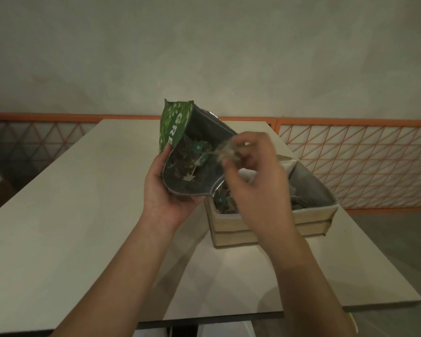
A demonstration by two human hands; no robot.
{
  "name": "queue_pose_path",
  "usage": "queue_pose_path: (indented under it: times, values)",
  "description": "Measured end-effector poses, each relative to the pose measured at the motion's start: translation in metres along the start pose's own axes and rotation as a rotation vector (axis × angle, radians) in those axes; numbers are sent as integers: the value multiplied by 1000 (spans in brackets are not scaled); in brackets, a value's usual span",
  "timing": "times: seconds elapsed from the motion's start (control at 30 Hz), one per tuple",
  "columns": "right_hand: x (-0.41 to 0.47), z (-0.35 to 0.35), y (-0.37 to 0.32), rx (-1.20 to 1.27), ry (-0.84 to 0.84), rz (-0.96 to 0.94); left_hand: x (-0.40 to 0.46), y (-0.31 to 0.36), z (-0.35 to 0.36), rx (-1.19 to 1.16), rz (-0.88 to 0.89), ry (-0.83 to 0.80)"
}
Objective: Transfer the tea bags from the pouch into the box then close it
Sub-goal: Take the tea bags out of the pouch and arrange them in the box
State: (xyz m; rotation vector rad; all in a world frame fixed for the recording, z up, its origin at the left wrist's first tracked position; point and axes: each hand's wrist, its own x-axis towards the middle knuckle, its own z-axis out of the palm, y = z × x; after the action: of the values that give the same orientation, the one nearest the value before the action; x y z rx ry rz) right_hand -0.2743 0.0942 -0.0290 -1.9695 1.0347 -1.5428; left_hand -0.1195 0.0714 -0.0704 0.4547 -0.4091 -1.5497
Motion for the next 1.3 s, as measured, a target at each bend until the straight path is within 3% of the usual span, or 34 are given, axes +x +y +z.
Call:
queue_pose_path:
  times: [0.23,0.33,0.4,0.5,0.63,0.73,0.8,0.87,0.97,1.1,1.3]
  values:
    - [1,-25,10,233,429,-54,4,-2,-5,-20,-32,-16]
    - [1,-29,18,263,506,-48,4,-2,-4,-40,-38,-20]
    - [3,-31,29,166,463,21,3,-2,-2,-61,-48,-34]
    - [3,-32,50,-153,233,176,3,-3,-1,-72,-50,-39]
    - [-3,-26,56,-442,-19,249,5,-3,-2,-61,-51,-40]
    - [-7,-18,51,-338,53,235,6,-2,-3,-59,-54,-33]
    - [-7,-13,41,-161,156,139,5,-2,-3,-56,-58,-31]
    - [-5,-7,32,-105,155,41,3,-2,-1,-32,-44,-17]
    - [3,1,31,-317,88,-45,1,-2,2,-27,-37,7]
    - [11,6,32,-597,-27,15,0,-2,3,-13,-33,22]
    - [20,3,27,-450,-5,60,3,-1,1,-38,-40,-46]
